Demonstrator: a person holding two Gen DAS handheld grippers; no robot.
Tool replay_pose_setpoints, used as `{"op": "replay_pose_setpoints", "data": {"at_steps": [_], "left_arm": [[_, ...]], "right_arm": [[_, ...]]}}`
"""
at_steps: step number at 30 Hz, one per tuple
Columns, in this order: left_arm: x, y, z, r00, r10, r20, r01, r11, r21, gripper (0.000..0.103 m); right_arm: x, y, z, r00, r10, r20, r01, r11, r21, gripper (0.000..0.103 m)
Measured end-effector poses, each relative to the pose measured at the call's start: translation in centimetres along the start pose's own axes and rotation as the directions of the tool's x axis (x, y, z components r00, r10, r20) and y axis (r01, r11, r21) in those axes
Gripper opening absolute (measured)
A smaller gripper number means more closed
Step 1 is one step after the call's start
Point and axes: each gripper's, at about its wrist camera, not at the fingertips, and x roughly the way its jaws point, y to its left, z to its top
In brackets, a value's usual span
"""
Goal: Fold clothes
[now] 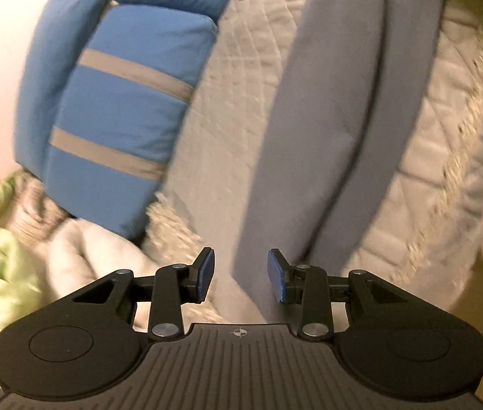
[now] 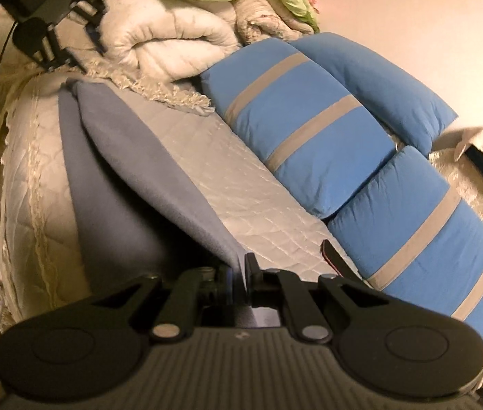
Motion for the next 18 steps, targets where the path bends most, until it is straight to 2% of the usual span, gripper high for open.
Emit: {"op": "replay_pose_setpoints", "data": {"at_steps": [2,8,16,17,18], "left_arm": [[0.5,-0.5,-0.6,1.000,-0.023,-0.006,0.023,1.000,0.010,0.033],[1.1,-2.0,-1.1,1.000,-0.020,0.013,0.020,1.000,0.010,0.033],[3.6,-3.0,-1.3,0.999,0.009,-0.048,-0.007,0.998,0.055,0.033],[3.9,-3.0,-1.4,0.998,0.018,-0.058,-0.014,0.998,0.065,0.032],[4.1,-3.1,-1.4,0.997,0.023,-0.068,-0.018,0.997,0.074,0.016]], "right_arm": [[-0.1,-0.2,-0.1,1.000,0.001,0.001,-0.001,1.000,0.011,0.026],[-0.3,-0.5,-0.3,1.000,0.003,0.007,-0.003,1.000,0.020,0.026],[-0.4,-1.3,-0.6,1.000,0.001,0.010,-0.001,0.999,0.048,0.026],[-0.4,-1.5,-0.7,1.000,0.000,0.009,0.000,0.999,0.053,0.026],[-0.3,-1.6,-0.7,1.000,-0.003,0.008,0.002,0.998,0.057,0.026]]}}
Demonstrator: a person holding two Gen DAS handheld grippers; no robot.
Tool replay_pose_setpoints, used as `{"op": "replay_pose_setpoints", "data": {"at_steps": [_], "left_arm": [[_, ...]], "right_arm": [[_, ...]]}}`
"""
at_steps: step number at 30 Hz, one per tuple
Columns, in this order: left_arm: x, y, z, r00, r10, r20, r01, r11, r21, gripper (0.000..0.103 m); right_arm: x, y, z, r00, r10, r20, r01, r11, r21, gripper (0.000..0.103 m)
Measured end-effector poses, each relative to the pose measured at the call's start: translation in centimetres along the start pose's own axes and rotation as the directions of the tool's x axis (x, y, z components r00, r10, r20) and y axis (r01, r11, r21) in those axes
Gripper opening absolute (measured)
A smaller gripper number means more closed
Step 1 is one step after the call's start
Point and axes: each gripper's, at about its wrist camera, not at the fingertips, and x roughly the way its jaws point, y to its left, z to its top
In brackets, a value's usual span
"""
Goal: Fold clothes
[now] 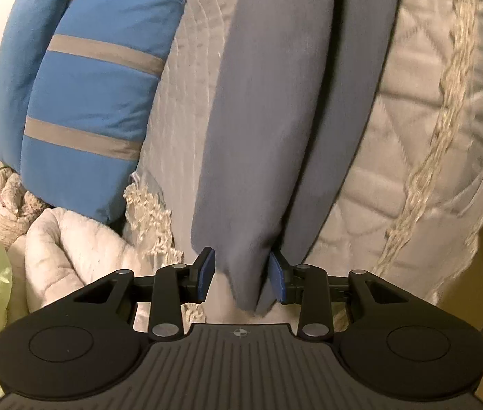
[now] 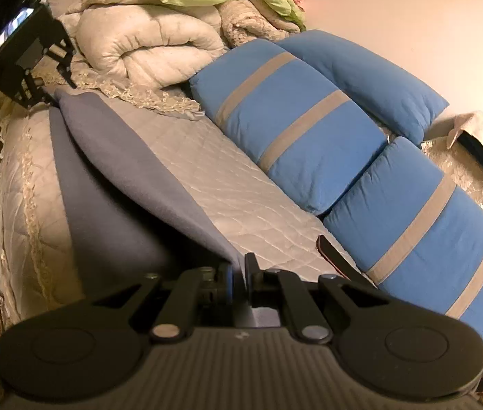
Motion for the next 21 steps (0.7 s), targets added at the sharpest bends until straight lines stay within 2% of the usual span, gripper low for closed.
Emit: {"op": "replay_pose_setpoints", "data": {"at_steps": [1,5,9,15,17,21], "left_arm": [[0.1,0.1,0.0,1.000,0.002,-0.016,-0.002,1.000,0.007,0.005],[-0.1,1.5,0.0,0.998,0.059,-0.028,-0.058,0.998,0.032,0.003],[0.0,4.9,0.5,0.990,0.142,0.008,-0.142,0.990,0.009,0.003],[-0.6,10.2,0.8,0.957,0.272,0.104,-0.268,0.962,-0.052,0.003],[-1.3,10.4,0.2,0.952,0.273,0.139,-0.265,0.962,-0.071,0.003],[-1.8,7.0,-1.7,0.969,0.203,0.142,-0.200,0.979,-0.036,0.003]], "right_arm": [[0.0,-0.1,0.0,1.000,-0.001,-0.001,0.001,1.000,0.004,0.026],[0.2,-0.4,0.0,1.000,0.009,-0.004,-0.009,1.000,0.020,0.026],[0.5,-0.8,0.3,1.000,0.006,0.001,-0.006,0.999,0.032,0.026],[0.7,-2.9,1.3,0.999,-0.028,0.022,0.026,0.996,0.086,0.025],[0.2,-3.0,1.5,0.999,-0.027,0.023,0.025,0.996,0.082,0.025],[-0.9,-0.6,0.3,1.000,0.024,-0.003,-0.024,0.999,-0.047,0.023]]}}
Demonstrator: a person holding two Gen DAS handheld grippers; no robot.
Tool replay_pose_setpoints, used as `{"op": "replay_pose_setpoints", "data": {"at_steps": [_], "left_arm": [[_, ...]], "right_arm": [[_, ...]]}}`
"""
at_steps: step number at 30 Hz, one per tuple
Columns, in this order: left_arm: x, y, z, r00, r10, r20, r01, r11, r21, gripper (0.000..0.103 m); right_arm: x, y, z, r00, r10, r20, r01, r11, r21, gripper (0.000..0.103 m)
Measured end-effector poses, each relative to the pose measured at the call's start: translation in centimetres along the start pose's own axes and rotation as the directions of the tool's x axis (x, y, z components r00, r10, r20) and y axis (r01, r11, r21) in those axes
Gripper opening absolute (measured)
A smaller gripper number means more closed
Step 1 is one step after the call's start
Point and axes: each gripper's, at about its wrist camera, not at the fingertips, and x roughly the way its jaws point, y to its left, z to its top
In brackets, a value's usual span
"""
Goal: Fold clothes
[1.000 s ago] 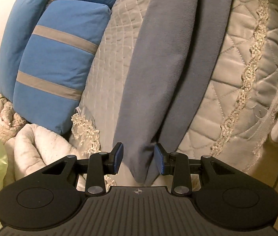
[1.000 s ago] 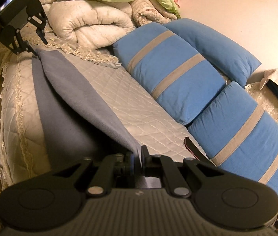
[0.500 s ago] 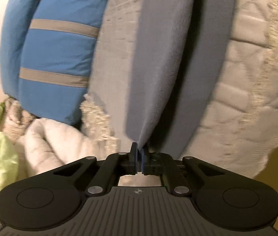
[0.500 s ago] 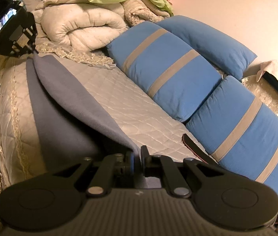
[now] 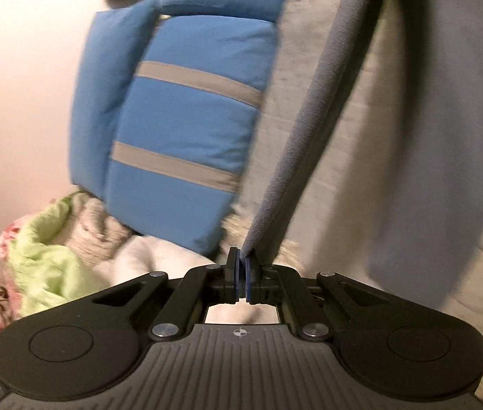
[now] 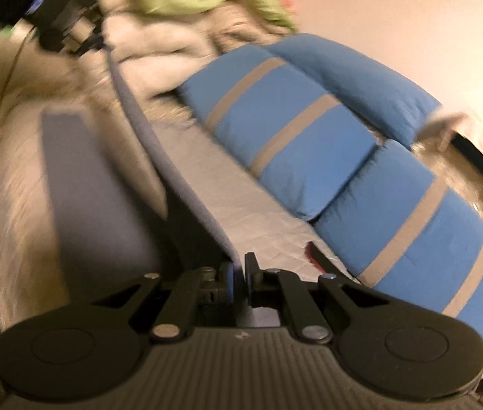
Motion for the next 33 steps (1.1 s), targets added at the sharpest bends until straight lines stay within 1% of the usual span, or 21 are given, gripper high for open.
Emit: {"op": "replay_pose_setpoints", "data": {"at_steps": [3,5,9,10,11,15,19,24,25,27,28,29,30,31,32,33], "left_arm": [[-0.4,-3.2,-1.1,0.997,-0.066,-0.031,0.066,0.998,0.010,0.003],[-0.6,-4.7,-1.5,0.995,-0.093,-0.042,0.094,0.995,0.018,0.003],[-1.1,-6.0,-2.0,0.993,-0.106,-0.053,0.107,0.994,0.020,0.003],[-1.1,-6.1,-2.1,0.993,-0.103,-0.056,0.104,0.994,0.021,0.003],[-1.0,-6.1,-2.2,0.993,-0.102,-0.059,0.103,0.994,0.019,0.003],[-0.5,-6.0,-2.6,0.992,-0.105,-0.070,0.105,0.994,0.005,0.003],[-0.1,-6.7,-2.8,0.990,-0.118,-0.080,0.118,0.993,0.005,0.003],[0.4,-7.2,-2.7,0.988,-0.116,-0.101,0.117,0.993,0.004,0.003],[0.6,-7.2,-2.6,0.987,-0.112,-0.115,0.114,0.993,0.009,0.006],[1.0,-6.9,-2.4,0.977,-0.134,-0.167,0.134,0.991,-0.009,0.006],[1.2,-6.7,-2.3,0.970,-0.147,-0.194,0.146,0.989,-0.020,0.010],[1.1,-6.1,-2.3,0.966,-0.155,-0.207,0.150,0.988,-0.044,0.014],[0.9,-5.5,-2.4,0.963,-0.163,-0.214,0.151,0.986,-0.072,0.036],[0.7,-4.9,-2.5,0.960,-0.170,-0.221,0.151,0.983,-0.099,0.058],[0.1,-4.1,-2.5,0.960,-0.176,-0.216,0.151,0.981,-0.125,0.065],[-0.5,-3.3,-2.5,0.962,-0.183,-0.201,0.155,0.977,-0.146,0.070]], "right_arm": [[-0.1,2.0,-1.0,0.998,0.055,-0.032,-0.057,0.996,-0.062,0.017],[0.1,3.0,-1.5,0.996,0.078,-0.053,-0.083,0.992,-0.098,0.016],[0.1,4.2,-1.9,0.994,0.088,-0.069,-0.098,0.984,-0.151,0.012],[0.1,4.3,-1.8,0.994,0.086,-0.068,-0.096,0.982,-0.164,0.006],[0.1,4.5,-1.8,0.994,0.084,-0.069,-0.095,0.980,-0.176,0.004],[0.0,5.5,-2.1,0.991,0.092,-0.094,-0.112,0.964,-0.241,0.003],[-0.1,7.2,-2.2,0.987,0.101,-0.122,-0.137,0.930,-0.341,0.003],[0.0,8.4,-2.3,0.987,0.091,-0.129,-0.132,0.925,-0.357,0.003],[0.0,8.6,-2.4,0.987,0.089,-0.132,-0.131,0.925,-0.356,0.003],[0.2,8.8,-2.6,0.986,0.086,-0.142,-0.132,0.925,-0.356,0.004],[0.2,9.0,-2.7,0.987,0.081,-0.141,-0.127,0.927,-0.354,0.007],[0.2,9.0,-2.7,0.987,0.079,-0.137,-0.122,0.932,-0.342,0.017],[0.1,9.0,-2.6,0.987,0.083,-0.138,-0.124,0.938,-0.322,0.023],[0.0,9.0,-2.3,0.987,0.089,-0.137,-0.127,0.945,-0.301,0.037],[-0.4,8.7,-2.0,0.985,0.104,-0.135,-0.137,0.953,-0.270,0.046],[-0.8,8.3,-1.7,0.983,0.125,-0.132,-0.154,0.960,-0.233,0.071]]}}
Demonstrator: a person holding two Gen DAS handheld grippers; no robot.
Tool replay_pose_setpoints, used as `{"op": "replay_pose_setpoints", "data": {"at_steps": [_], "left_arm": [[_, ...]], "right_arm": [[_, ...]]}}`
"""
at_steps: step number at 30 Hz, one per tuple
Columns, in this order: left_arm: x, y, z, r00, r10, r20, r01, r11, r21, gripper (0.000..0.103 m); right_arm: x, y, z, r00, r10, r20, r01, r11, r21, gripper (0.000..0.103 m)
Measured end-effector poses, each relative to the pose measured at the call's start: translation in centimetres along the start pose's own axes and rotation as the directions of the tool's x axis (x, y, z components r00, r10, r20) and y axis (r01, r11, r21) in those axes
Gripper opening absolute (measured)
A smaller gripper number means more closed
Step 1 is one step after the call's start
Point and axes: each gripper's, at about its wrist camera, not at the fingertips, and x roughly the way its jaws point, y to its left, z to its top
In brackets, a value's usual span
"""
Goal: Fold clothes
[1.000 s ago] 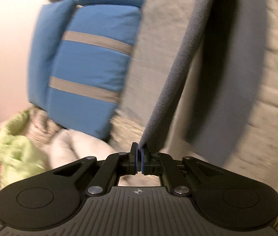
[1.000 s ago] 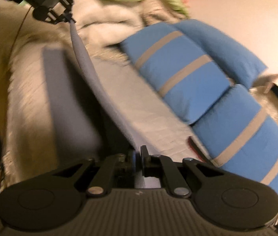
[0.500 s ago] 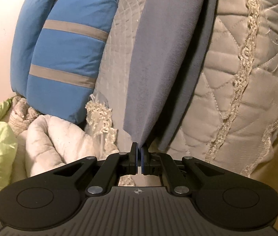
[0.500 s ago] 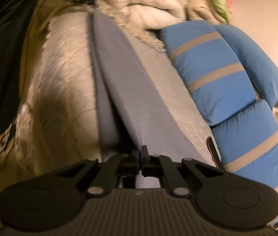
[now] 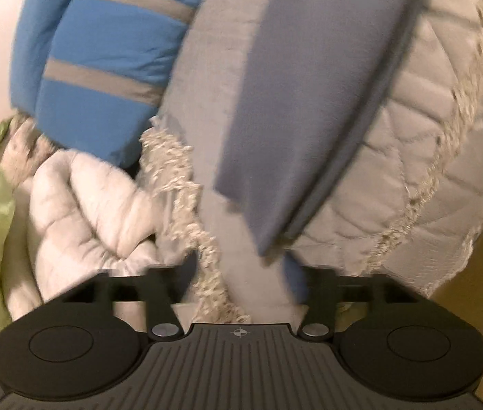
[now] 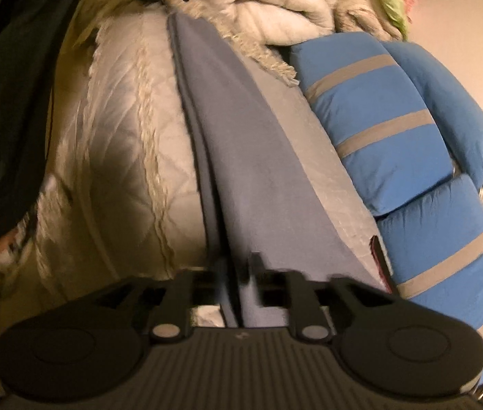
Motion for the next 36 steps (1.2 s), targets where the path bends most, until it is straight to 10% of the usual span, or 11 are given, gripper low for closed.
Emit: {"op": "replay_pose_setpoints", "data": {"at_steps": [1,6,14,22,26,30,36], "left_arm": [[-0.8,0.7,0.1,1.000,-0.006,0.013,0.007,1.000,-0.014,0.070],[-5.2,4.8,2.1,0.993,-0.018,0.113,0.032,0.992,-0.124,0.074],[-10.4,8.5,12.7,0.912,-0.141,0.386,0.291,0.883,-0.367,0.076],[-12.2,4.5,27.2,0.727,-0.325,0.605,0.606,0.719,-0.341,0.076],[-10.4,1.3,33.3,0.638,-0.441,0.631,0.717,0.639,-0.279,0.076],[-7.5,-0.3,37.8,0.532,-0.539,0.653,0.825,0.502,-0.258,0.076],[-2.9,-2.1,43.0,0.419,-0.635,0.649,0.908,0.296,-0.296,0.075]], "right_arm": [[-0.5,-0.4,0.1,1.000,0.014,0.006,-0.014,0.999,0.035,0.086],[-2.5,-3.2,-0.1,0.999,0.008,-0.033,0.002,0.963,0.269,0.084],[-1.3,-7.4,-3.3,0.971,-0.012,-0.239,0.176,0.711,0.681,0.065],[-1.0,-6.8,-4.6,0.965,-0.012,-0.262,0.197,0.691,0.696,0.072],[-2.1,-8.6,-5.6,0.974,-0.061,-0.216,0.211,0.584,0.784,0.074],[-2.3,-10.2,-6.7,0.938,-0.167,-0.305,0.346,0.518,0.782,0.078],[-1.0,-11.2,-9.2,0.911,-0.115,-0.397,0.401,0.474,0.784,0.084]]}}
